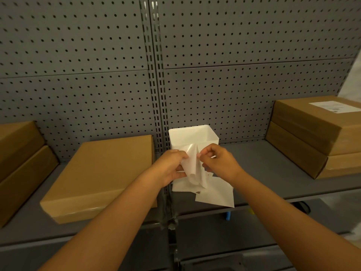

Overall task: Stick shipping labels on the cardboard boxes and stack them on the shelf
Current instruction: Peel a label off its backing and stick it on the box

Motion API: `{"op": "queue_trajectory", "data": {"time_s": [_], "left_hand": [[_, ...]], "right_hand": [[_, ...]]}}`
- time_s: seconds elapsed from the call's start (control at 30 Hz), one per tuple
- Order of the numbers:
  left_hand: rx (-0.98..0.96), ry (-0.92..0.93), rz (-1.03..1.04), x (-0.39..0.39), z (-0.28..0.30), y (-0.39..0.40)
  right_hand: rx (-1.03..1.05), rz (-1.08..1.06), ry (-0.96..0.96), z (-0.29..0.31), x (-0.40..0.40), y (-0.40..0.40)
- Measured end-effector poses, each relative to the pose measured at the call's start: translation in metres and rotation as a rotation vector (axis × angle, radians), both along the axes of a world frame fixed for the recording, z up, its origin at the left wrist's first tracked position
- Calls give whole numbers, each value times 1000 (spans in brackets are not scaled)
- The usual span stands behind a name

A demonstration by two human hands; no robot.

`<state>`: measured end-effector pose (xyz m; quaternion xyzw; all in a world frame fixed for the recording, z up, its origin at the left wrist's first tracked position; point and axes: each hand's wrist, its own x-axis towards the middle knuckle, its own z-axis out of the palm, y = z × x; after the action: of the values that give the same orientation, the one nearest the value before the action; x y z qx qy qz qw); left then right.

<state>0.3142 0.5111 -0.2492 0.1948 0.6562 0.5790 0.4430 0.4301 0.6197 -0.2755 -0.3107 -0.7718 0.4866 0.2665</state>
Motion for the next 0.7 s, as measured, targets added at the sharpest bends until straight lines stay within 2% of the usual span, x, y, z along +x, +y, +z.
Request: {"op": "queue_trajectory", "data": {"time_s": [0.07, 0.23, 0.5, 0.7], "left_hand": [[13, -36, -20, -2, 0, 0], [43, 47, -84, -8, -4, -1], [52, 69, -83, -10, -2, 1], [34, 150, -83, -12, -3, -1]], "right_hand": [[5, 21, 9, 0, -2, -2], [51, 31, -7, -1, -6, -3], [62, 9, -10, 4, -10, -4], [75, -9, -26, 3, -9, -5]]}}
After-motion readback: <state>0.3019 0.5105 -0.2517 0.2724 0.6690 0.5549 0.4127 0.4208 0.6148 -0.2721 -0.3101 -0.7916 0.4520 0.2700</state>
